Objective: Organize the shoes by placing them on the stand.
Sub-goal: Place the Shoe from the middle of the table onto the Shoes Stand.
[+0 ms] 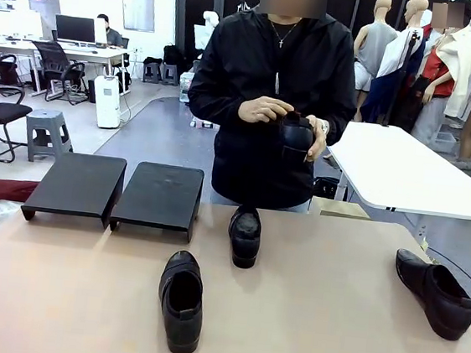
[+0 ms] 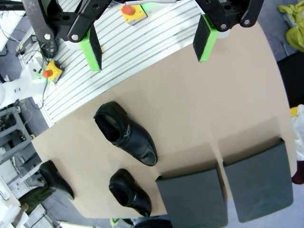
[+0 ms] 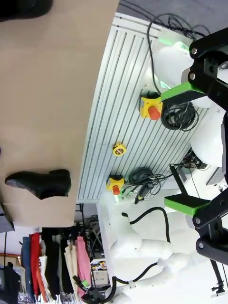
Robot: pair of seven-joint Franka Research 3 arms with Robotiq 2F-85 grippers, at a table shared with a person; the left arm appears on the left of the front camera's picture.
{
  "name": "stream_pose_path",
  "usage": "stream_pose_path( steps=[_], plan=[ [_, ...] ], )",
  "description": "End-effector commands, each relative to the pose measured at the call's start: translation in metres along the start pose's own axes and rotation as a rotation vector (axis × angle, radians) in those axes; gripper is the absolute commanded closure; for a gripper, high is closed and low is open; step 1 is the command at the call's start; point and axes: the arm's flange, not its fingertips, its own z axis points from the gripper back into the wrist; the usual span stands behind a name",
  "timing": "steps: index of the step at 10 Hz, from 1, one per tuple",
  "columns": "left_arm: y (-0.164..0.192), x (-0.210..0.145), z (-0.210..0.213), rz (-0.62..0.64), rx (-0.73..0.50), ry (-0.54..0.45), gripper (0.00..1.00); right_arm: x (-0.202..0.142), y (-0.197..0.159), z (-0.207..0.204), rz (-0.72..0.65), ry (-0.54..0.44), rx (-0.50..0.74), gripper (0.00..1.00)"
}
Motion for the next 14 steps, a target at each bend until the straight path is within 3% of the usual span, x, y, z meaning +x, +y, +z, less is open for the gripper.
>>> stream_pose_path(
  steps=[1, 4, 5, 6, 7, 8, 9, 11, 12, 13, 14],
  plan=[
    [0.001, 0.000, 0.001, -0.010, -0.019, -0.003, 0.00, -0.001, 0.001, 0.002, 0.029, -0.001, 0.020, 0.00],
    [0.000, 0.000, 0.000, 0.000, 0.000, 0.000, 0.00, -0.001, 0.001, 0.002, 0.029, -0.001, 0.020, 0.00],
    [-0.042, 0.032, -0.015, -0.012, -0.019, 0.072, 0.00, -0.001, 0.001, 0.002, 0.029, -0.001, 0.020, 0.00],
    [-0.082, 0.062, -0.054, 0.056, 0.051, 0.228, 0.00, -0.001, 0.001, 0.002, 0.029, -0.001, 0.020, 0.00],
    [-0.116, 0.094, -0.098, 0.111, 0.055, 0.321, 0.00, -0.001, 0.001, 0.002, 0.029, -0.001, 0.020, 0.00],
    [-0.152, 0.121, -0.153, 0.270, 0.091, 0.359, 0.00, -0.001, 0.001, 0.002, 0.029, -0.001, 0.020, 0.00],
    [-0.181, 0.132, -0.200, 0.331, 0.132, 0.443, 0.00, -0.001, 0.001, 0.002, 0.029, -0.001, 0.020, 0.00],
    [-0.221, 0.135, -0.273, 0.551, 0.255, 0.446, 0.00, -0.001, 0.001, 0.002, 0.029, -0.001, 0.020, 0.00],
    [-0.224, 0.133, -0.299, 0.642, 0.347, 0.410, 0.00, -0.001, 0.001, 0.002, 0.029, -0.001, 0.020, 0.00],
    [-0.218, 0.132, -0.295, 0.606, 0.300, 0.460, 0.00, -0.001, 0.001, 0.002, 0.029, -0.001, 0.020, 0.00],
    [-0.218, 0.121, -0.295, 0.543, 0.245, 0.446, 0.00, -0.001, 0.001, 0.002, 0.029, -0.001, 0.020, 0.00]
  ],
)
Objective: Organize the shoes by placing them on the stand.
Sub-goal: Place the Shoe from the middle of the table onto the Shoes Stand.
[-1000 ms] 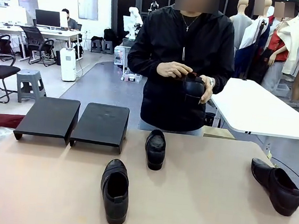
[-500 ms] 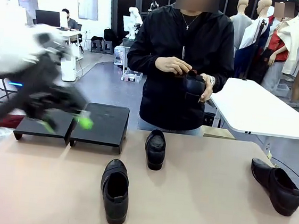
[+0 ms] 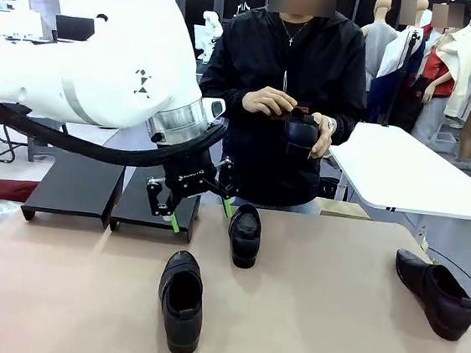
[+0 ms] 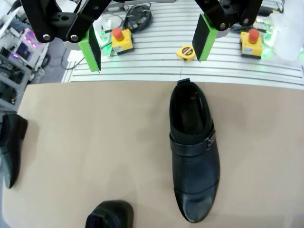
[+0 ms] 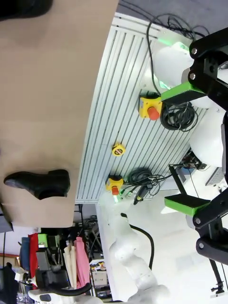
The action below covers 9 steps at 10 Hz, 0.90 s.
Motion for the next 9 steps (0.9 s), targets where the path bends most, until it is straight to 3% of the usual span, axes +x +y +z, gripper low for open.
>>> stream_pose_path(
  steps=[1, 3, 4, 9],
  plan=[
    [0.008, -0.011, 0.012, -0.065, -0.027, -0.007, 0.00, 0.000, 0.001, 0.002, 0.026, -0.005, 0.022, 0.00],
    [-0.001, -0.004, 0.003, -0.017, -0.009, 0.003, 0.00, 0.000, 0.001, 0.002, 0.026, -0.005, 0.022, 0.00],
    [-0.003, 0.003, -0.023, 0.035, 0.025, 0.010, 0.00, 0.000, 0.001, 0.002, 0.026, -0.005, 0.022, 0.00],
    [-0.009, 0.009, -0.123, 0.013, 0.122, 0.011, 0.00, 0.000, 0.001, 0.002, 0.026, -0.005, 0.022, 0.00]
  ],
)
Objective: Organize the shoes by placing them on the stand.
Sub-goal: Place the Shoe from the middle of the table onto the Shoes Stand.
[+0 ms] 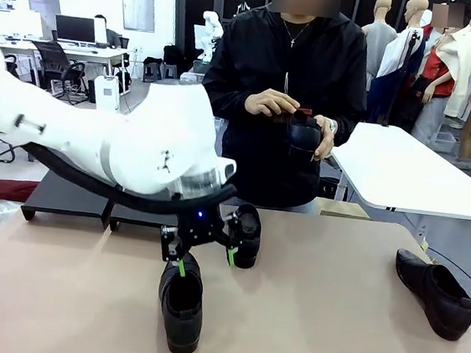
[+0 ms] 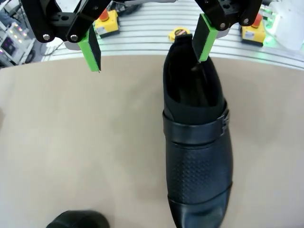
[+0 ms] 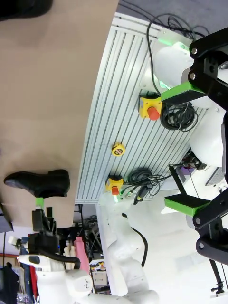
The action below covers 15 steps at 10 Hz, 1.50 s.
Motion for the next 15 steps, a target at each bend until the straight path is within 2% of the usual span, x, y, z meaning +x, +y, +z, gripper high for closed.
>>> stream_pose_path(
  steps=[1, 4, 6, 7, 8, 9, 15],
  plan=[
    [-0.014, 0.004, -0.027, 0.032, 0.057, -0.034, 0.00, 0.000, 0.000, 0.002, 0.026, -0.005, 0.022, 0.00],
    [-0.023, 0.011, -0.072, 0.026, 0.130, -0.055, 0.00, 0.000, 0.000, 0.002, 0.026, -0.005, 0.022, 0.00],
    [-0.026, 0.017, -0.086, 0.048, 0.189, -0.076, 0.00, 0.000, 0.000, 0.002, 0.026, -0.005, 0.022, 0.00],
    [-0.026, 0.020, -0.085, 0.058, 0.181, -0.070, 0.04, 0.000, 0.000, 0.002, 0.026, -0.005, 0.022, 0.00],
    [-0.027, 0.022, -0.083, 0.064, 0.172, -0.074, 0.63, 0.000, 0.000, 0.002, 0.026, -0.005, 0.022, 0.00],
    [-0.027, 0.022, -0.081, 0.068, 0.167, -0.087, 1.00, 0.000, 0.000, 0.002, 0.026, -0.005, 0.022, 0.00],
    [-0.024, 0.020, -0.079, 0.075, 0.191, -0.095, 1.00, 0.000, 0.000, 0.002, 0.026, -0.005, 0.022, 0.00]
  ],
)
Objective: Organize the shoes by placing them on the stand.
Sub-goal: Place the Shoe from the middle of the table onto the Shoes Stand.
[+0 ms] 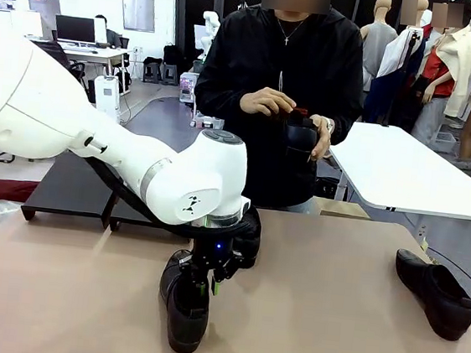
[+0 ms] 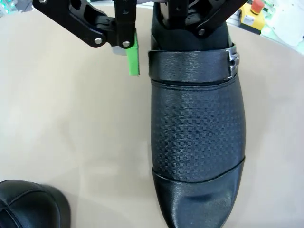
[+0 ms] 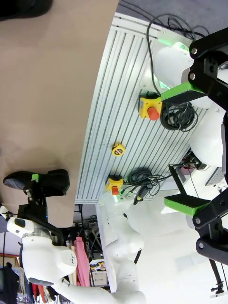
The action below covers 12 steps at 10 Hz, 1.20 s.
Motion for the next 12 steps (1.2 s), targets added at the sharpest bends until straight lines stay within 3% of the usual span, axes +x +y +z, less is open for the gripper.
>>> stream_pose_path(
  steps=[1, 6, 8, 10, 12],
  plan=[
    [0.001, -0.002, 0.002, 0.024, 0.022, -0.037, 1.00, 0.000, 0.001, 0.002, 0.026, -0.005, 0.022, 0.00],
    [0.012, -0.004, 0.020, 0.012, 0.030, -0.088, 1.00, 0.000, 0.001, 0.002, 0.026, -0.005, 0.022, 0.00],
    [0.048, -0.015, 0.069, -0.097, 0.006, -0.157, 1.00, 0.000, 0.001, 0.002, 0.026, -0.005, 0.022, 0.00],
    [0.102, -0.035, 0.119, -0.336, 0.043, -0.217, 1.00, 0.000, 0.001, 0.002, 0.026, -0.005, 0.022, 0.00],
    [0.141, -0.040, 0.144, -0.372, 0.081, -0.268, 1.00, 0.000, 0.001, 0.002, 0.026, -0.005, 0.022, 0.00]
  ],
)
